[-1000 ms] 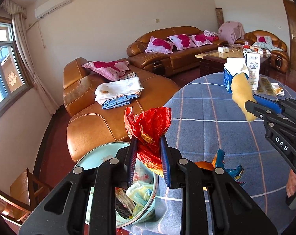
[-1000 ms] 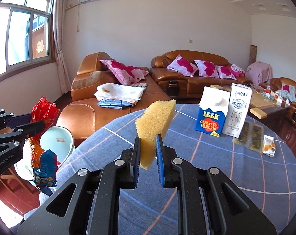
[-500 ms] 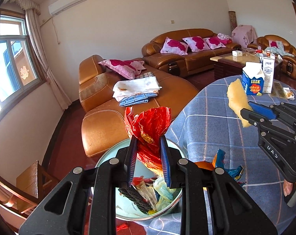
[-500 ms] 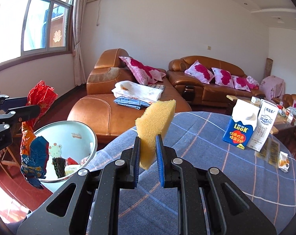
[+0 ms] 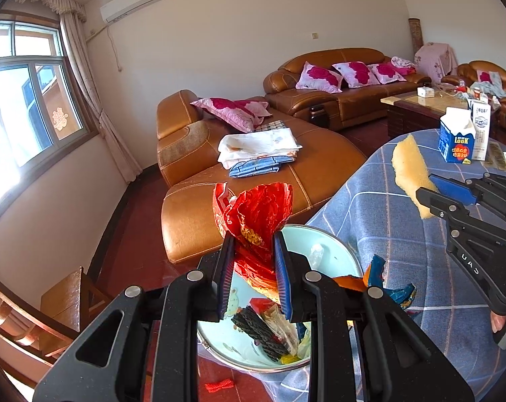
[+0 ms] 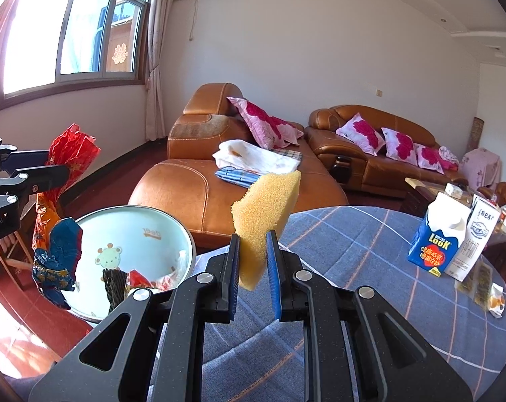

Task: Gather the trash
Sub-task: 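Carry the red foil bag and yellow sponge toward the light-blue bin with both grippers, then hold the red foil bag and yellow sponge above the bin with both grippers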

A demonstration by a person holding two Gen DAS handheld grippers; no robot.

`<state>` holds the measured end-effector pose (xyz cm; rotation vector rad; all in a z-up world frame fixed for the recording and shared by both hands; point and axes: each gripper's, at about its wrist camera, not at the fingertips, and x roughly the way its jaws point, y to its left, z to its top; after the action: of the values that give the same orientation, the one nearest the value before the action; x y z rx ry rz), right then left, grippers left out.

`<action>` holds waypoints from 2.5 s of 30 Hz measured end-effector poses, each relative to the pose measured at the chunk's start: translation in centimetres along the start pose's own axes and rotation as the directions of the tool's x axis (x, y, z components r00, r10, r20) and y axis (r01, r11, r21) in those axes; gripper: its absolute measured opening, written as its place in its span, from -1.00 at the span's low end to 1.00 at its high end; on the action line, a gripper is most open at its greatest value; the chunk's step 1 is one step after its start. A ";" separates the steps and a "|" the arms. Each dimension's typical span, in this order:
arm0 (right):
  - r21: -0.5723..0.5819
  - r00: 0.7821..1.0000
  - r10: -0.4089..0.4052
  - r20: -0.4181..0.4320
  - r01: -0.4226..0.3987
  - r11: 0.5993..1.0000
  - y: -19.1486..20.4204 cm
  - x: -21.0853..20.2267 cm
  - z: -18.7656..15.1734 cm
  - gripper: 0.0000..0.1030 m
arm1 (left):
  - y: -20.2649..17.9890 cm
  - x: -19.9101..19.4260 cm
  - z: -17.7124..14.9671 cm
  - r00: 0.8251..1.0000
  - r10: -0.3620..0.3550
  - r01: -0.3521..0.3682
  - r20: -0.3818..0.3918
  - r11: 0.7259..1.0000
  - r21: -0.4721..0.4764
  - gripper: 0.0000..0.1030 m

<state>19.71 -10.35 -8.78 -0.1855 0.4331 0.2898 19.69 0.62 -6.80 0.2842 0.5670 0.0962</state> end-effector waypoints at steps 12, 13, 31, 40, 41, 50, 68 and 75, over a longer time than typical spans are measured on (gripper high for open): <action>-0.028 0.999 0.039 0.007 -0.038 0.999 1.3 1.1 0.8 -0.69 | 2.0 0.6 -0.5 0.998 0.050 -0.050 -0.028 0.999 -0.012 -0.55; -0.032 0.999 0.042 0.008 -0.042 0.999 1.5 1.2 0.9 -0.69 | 2.1 0.6 -0.5 0.998 0.053 -0.053 -0.030 0.999 -0.012 -0.55; -0.066 0.996 0.091 0.018 -0.090 0.994 2.9 1.9 1.3 -0.69 | 3.1 0.9 -0.8 0.994 0.100 -0.101 -0.039 0.995 -0.007 -0.55; -0.087 0.993 0.114 0.027 -0.111 0.990 3.3 2.0 1.4 -0.69 | 3.8 1.2 -1.0 0.990 0.131 -0.132 -0.054 0.991 -0.008 -0.55; -0.089 0.993 0.117 0.029 -0.114 0.989 3.4 2.0 1.4 -0.69 | 3.8 1.1 -0.9 0.990 0.133 -0.134 -0.055 0.991 -0.008 -0.55; -0.102 0.991 0.130 0.034 -0.126 0.987 3.9 2.1 1.7 -0.69 | 4.1 1.3 -1.0 0.987 0.151 -0.152 -0.059 0.988 -0.005 -0.55; -0.129 0.986 0.159 0.042 -0.152 0.980 5.2 2.3 1.8 -0.69 | 5.5 1.3 -1.8 0.977 0.197 -0.201 -0.080 0.979 -0.042 -0.54; -0.134 0.984 0.170 0.050 -0.162 0.978 4.8 2.4 1.8 -0.69 | 5.3 1.2 -1.6 0.974 0.208 -0.212 -0.084 0.976 -0.039 -0.54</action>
<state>20.95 -4.84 -8.79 -0.2669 0.3700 0.4872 19.78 6.27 -7.24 0.2942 0.6120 0.3271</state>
